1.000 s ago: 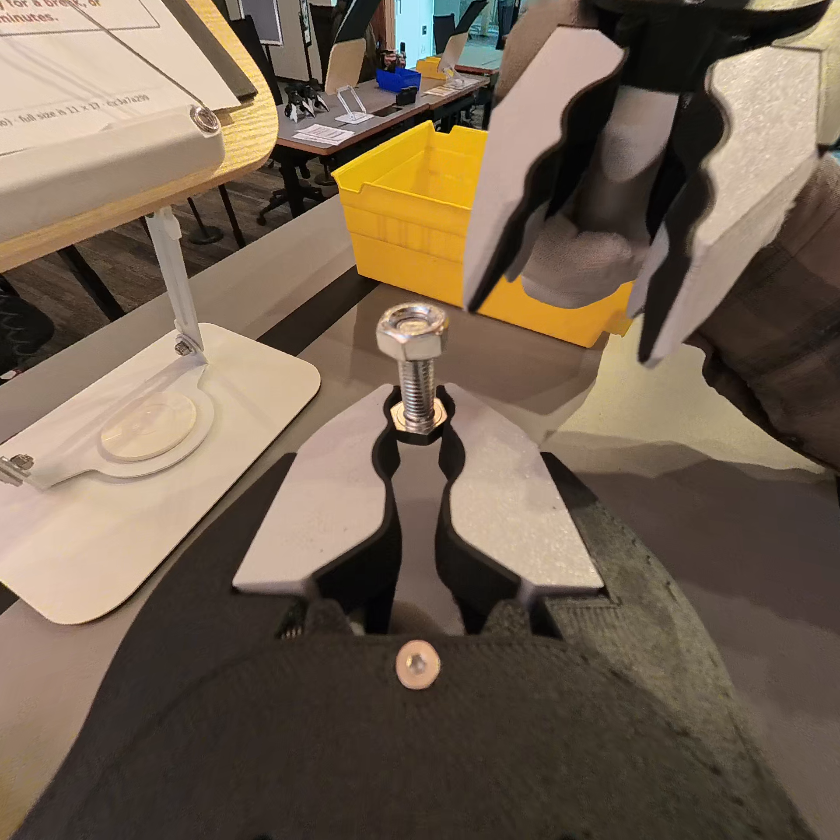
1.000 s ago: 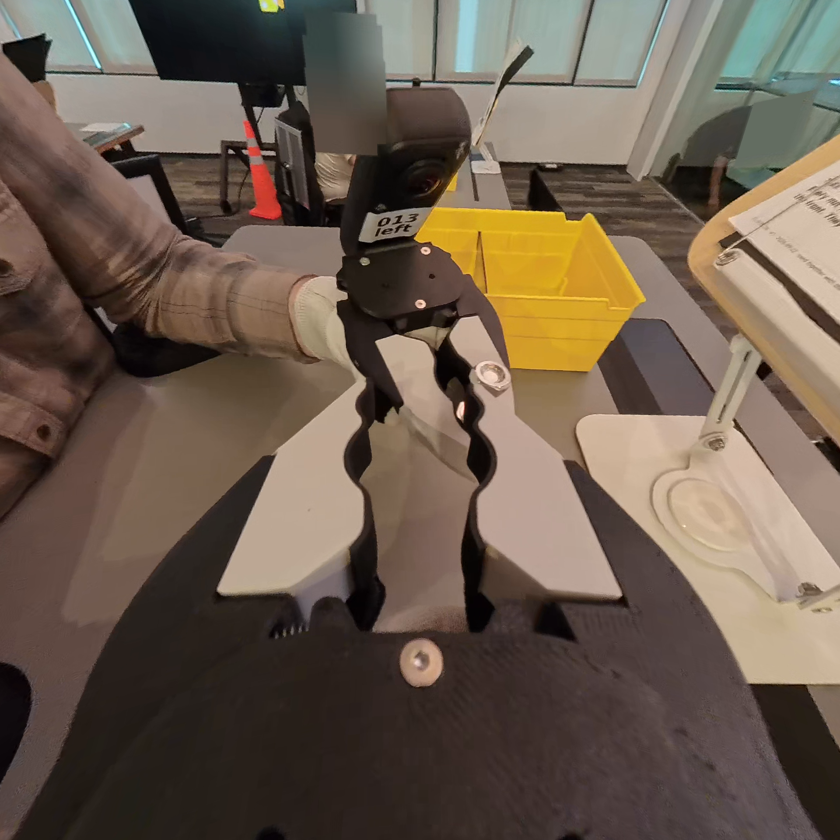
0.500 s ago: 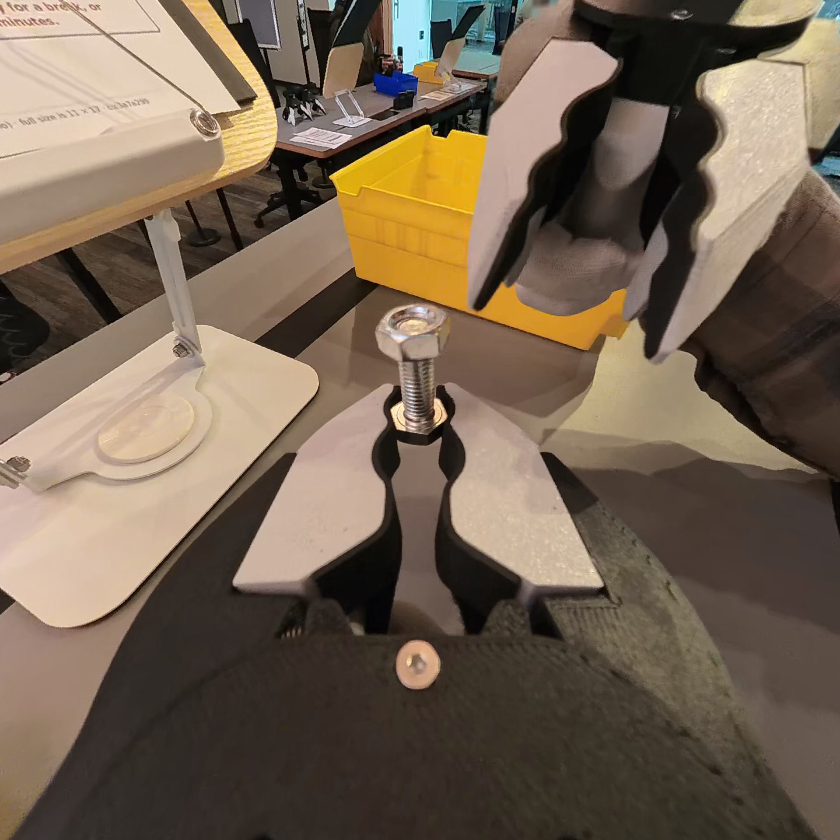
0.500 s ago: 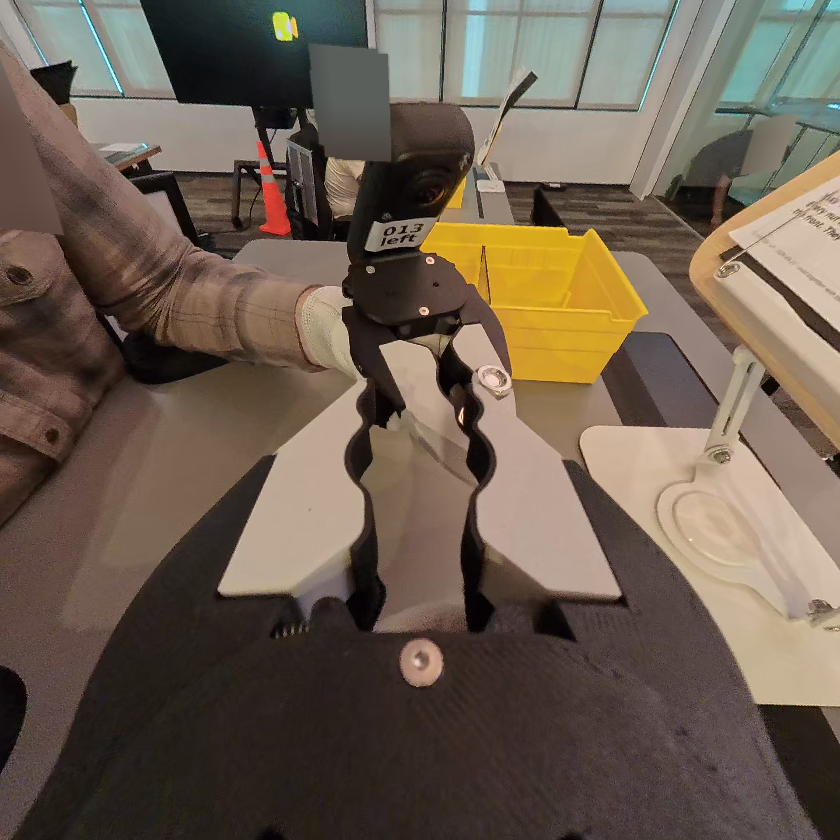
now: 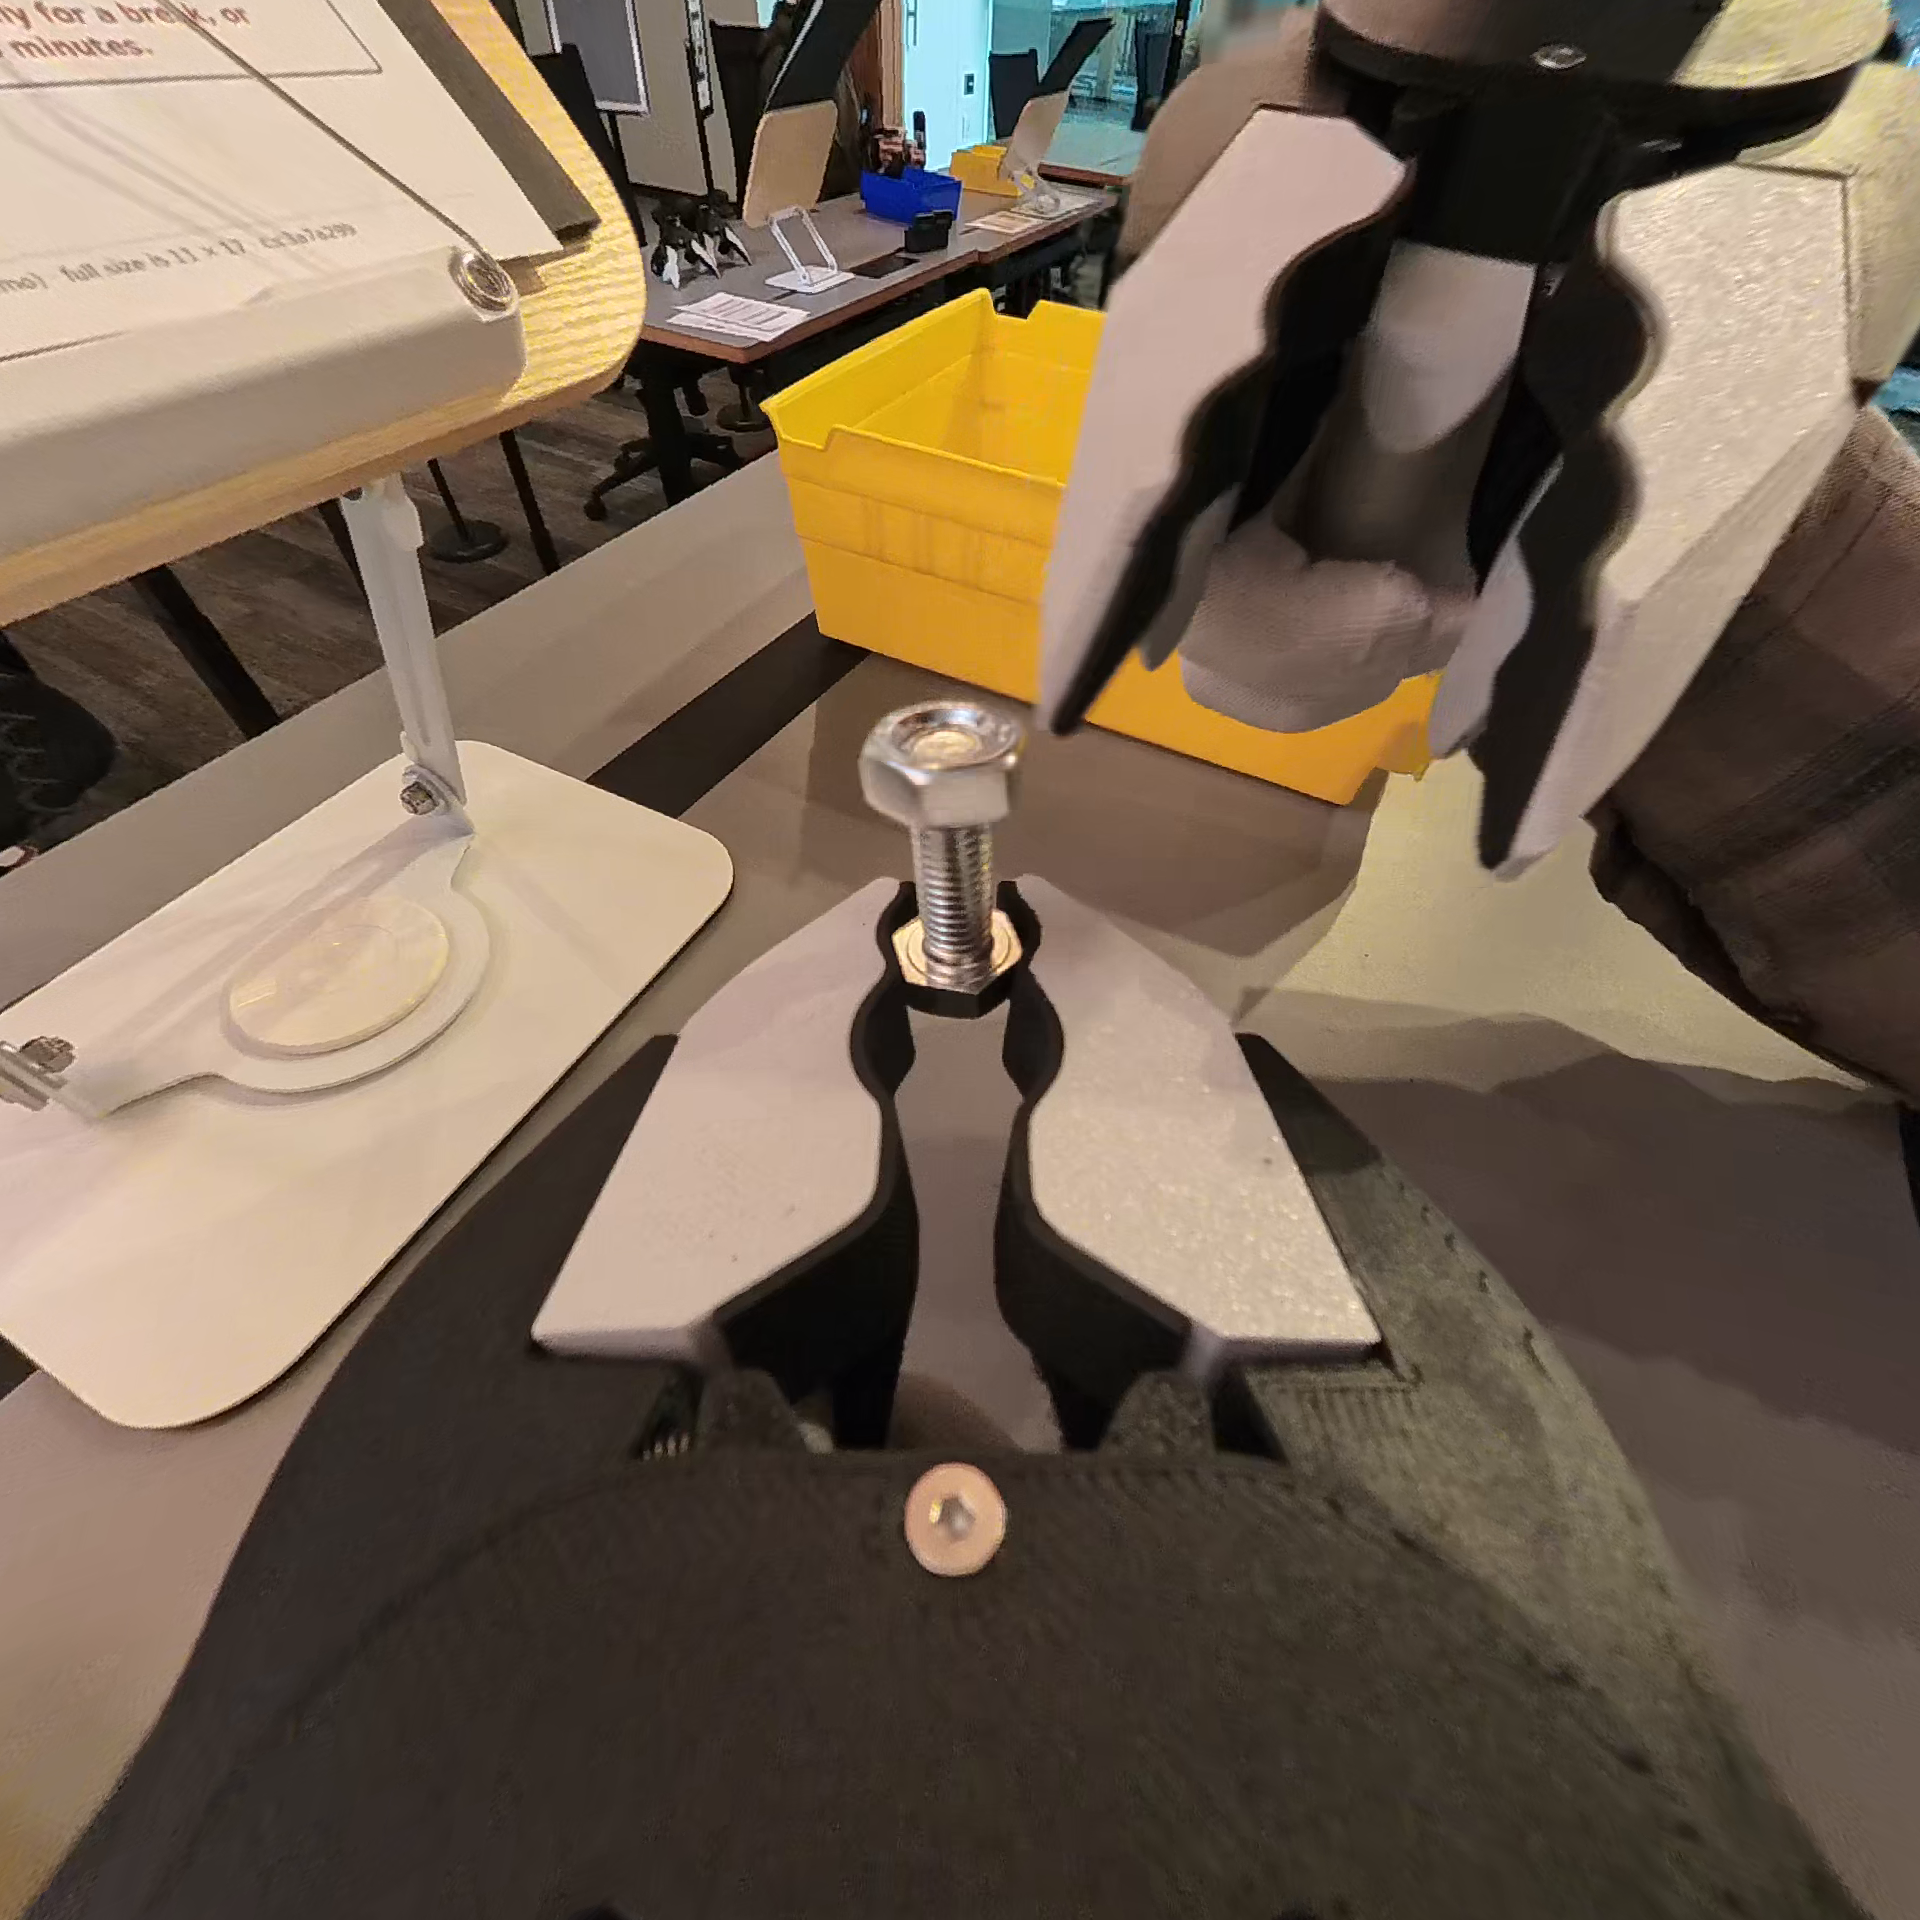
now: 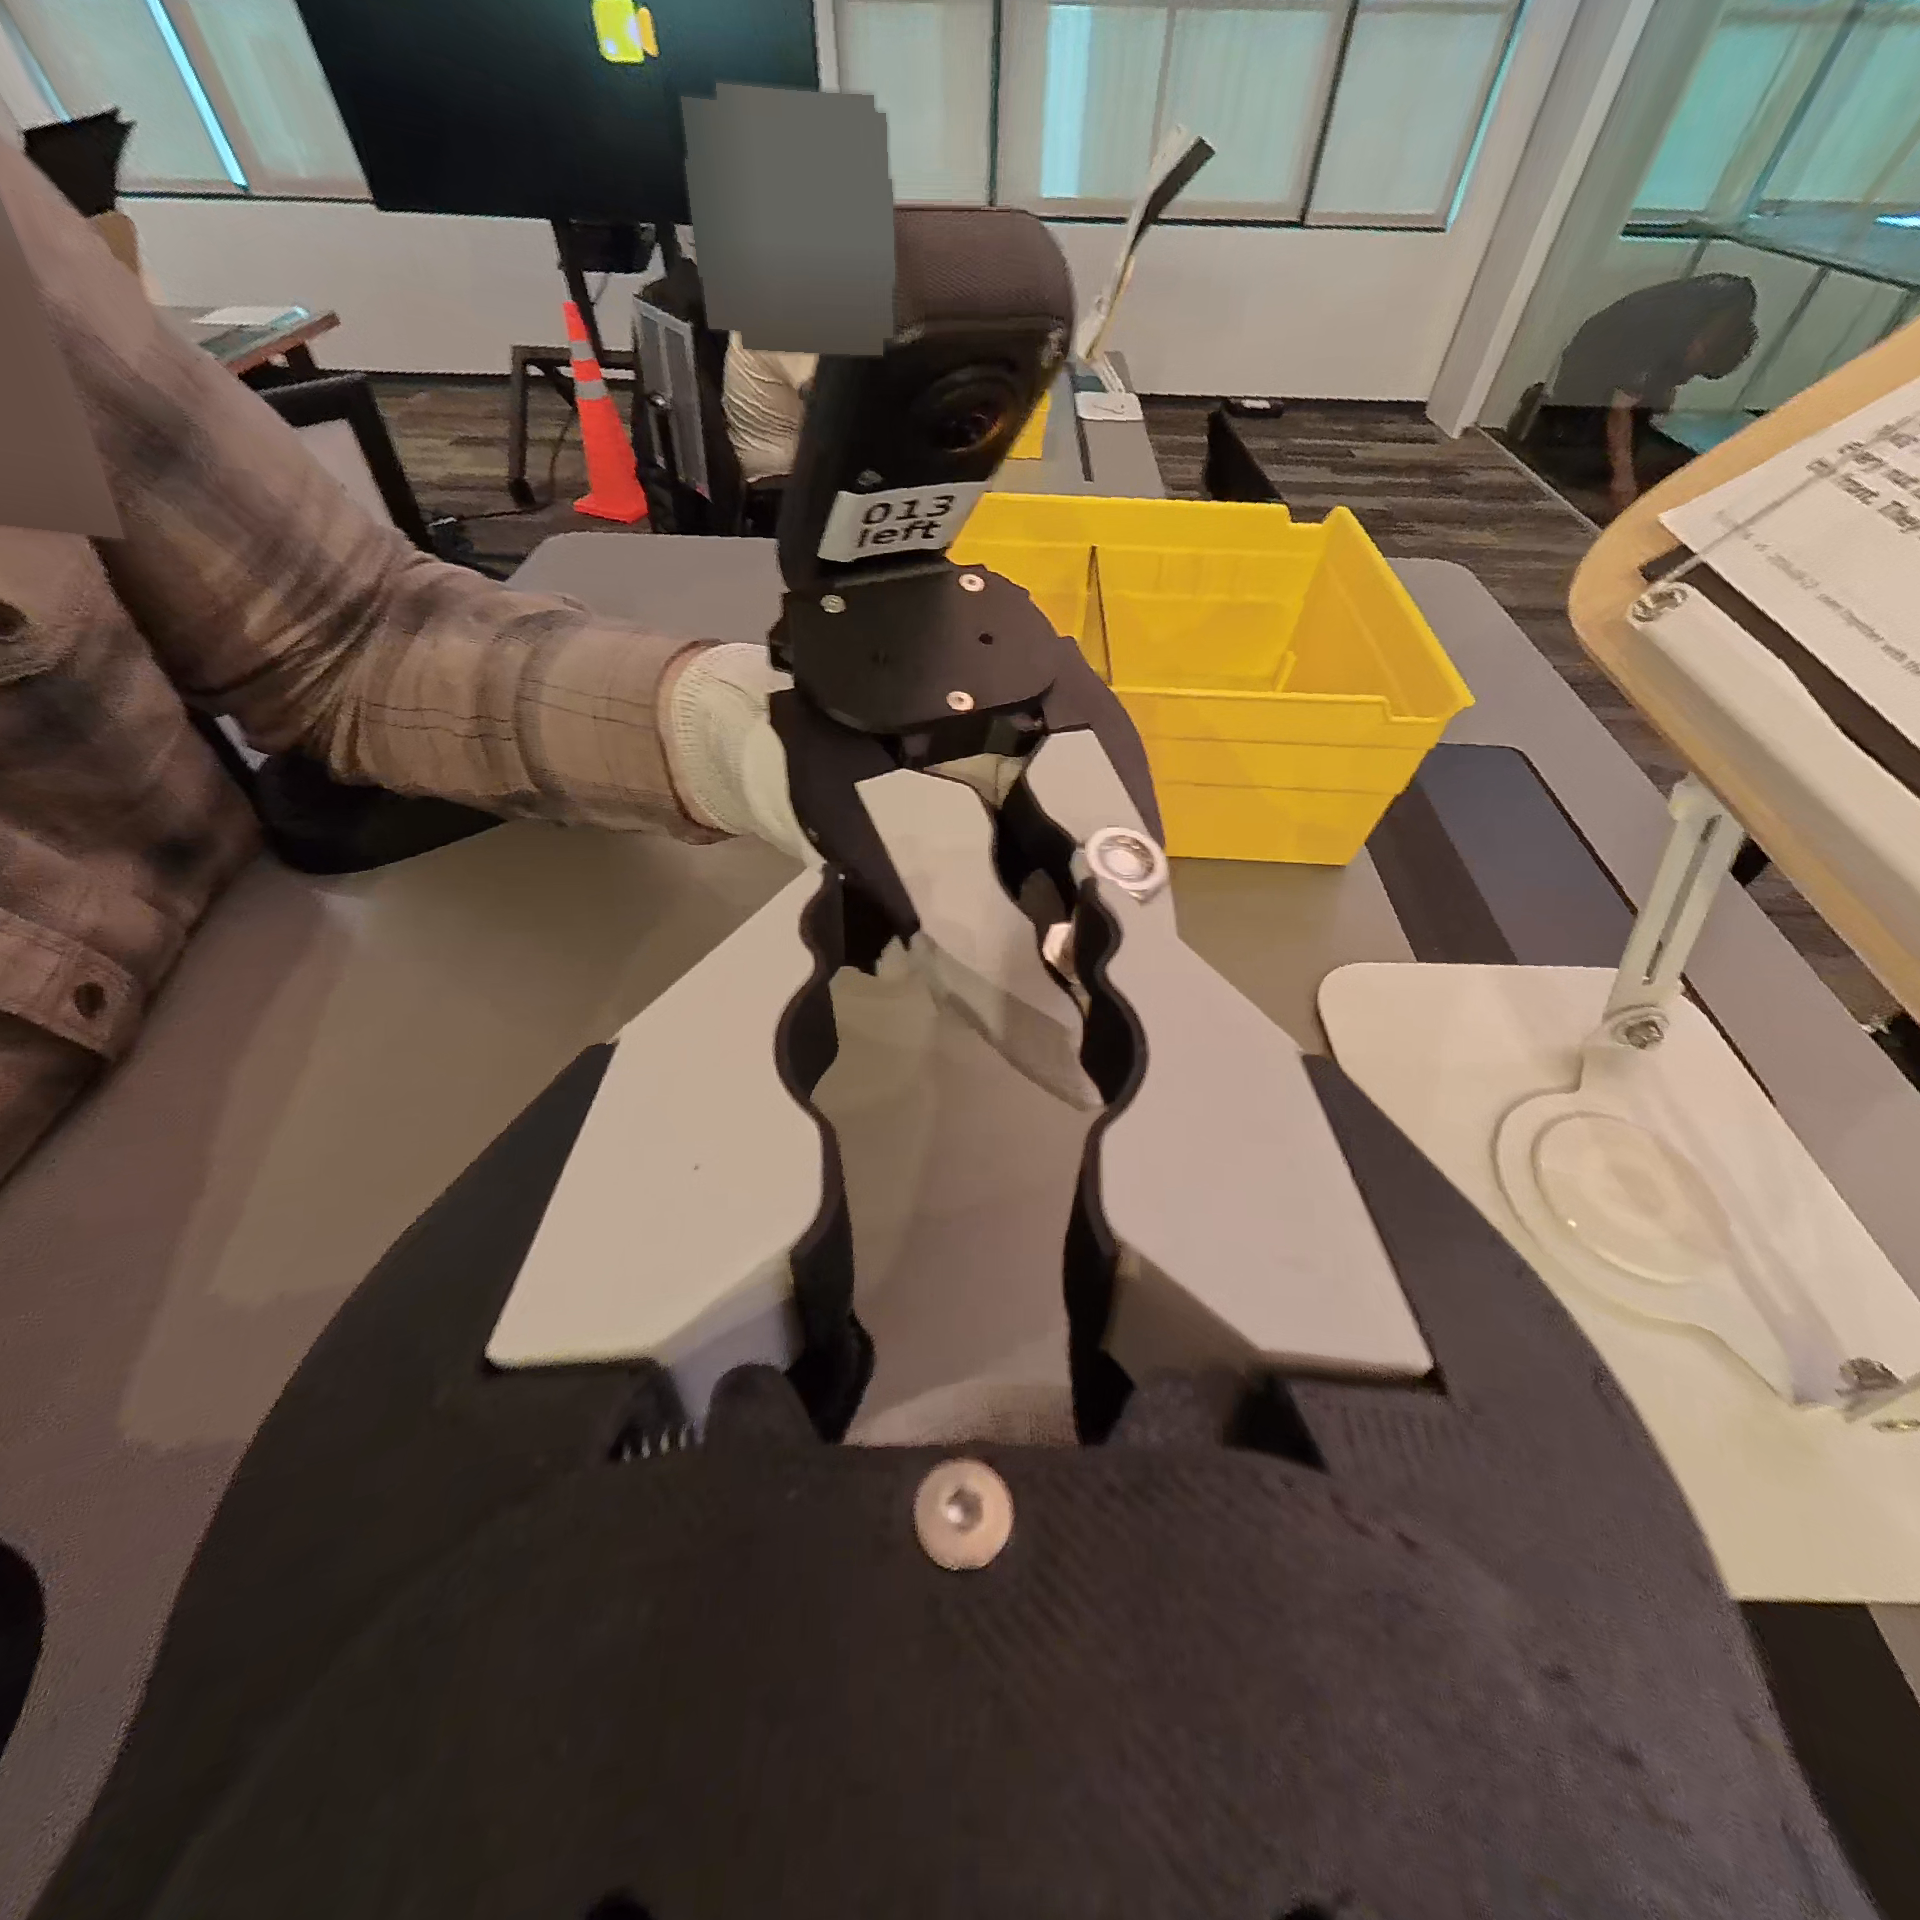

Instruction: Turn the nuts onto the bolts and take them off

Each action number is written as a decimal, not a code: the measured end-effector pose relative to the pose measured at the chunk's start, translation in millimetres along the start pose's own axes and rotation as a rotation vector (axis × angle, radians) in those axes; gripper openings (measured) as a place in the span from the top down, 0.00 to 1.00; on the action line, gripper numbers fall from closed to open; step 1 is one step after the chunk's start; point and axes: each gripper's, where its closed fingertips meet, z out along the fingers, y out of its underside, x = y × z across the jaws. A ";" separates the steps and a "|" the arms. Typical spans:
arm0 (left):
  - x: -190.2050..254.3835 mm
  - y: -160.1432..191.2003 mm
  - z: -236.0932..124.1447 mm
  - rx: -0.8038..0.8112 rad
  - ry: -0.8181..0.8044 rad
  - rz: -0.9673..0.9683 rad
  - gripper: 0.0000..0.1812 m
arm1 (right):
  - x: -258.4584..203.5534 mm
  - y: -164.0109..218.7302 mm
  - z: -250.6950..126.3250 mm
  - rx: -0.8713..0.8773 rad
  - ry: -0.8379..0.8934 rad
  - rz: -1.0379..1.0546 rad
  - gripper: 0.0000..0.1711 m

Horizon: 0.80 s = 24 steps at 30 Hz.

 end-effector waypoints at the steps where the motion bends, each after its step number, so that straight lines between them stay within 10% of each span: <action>1: 0.4 0.1 0.0 -0.001 0.002 0.001 0.92 | -2.4 -0.3 -0.1 -0.002 -0.010 -0.006 0.77; 24: 2.6 -1.4 0.6 0.005 0.005 0.005 0.92 | 13.5 1.1 3.7 0.015 0.057 0.005 0.67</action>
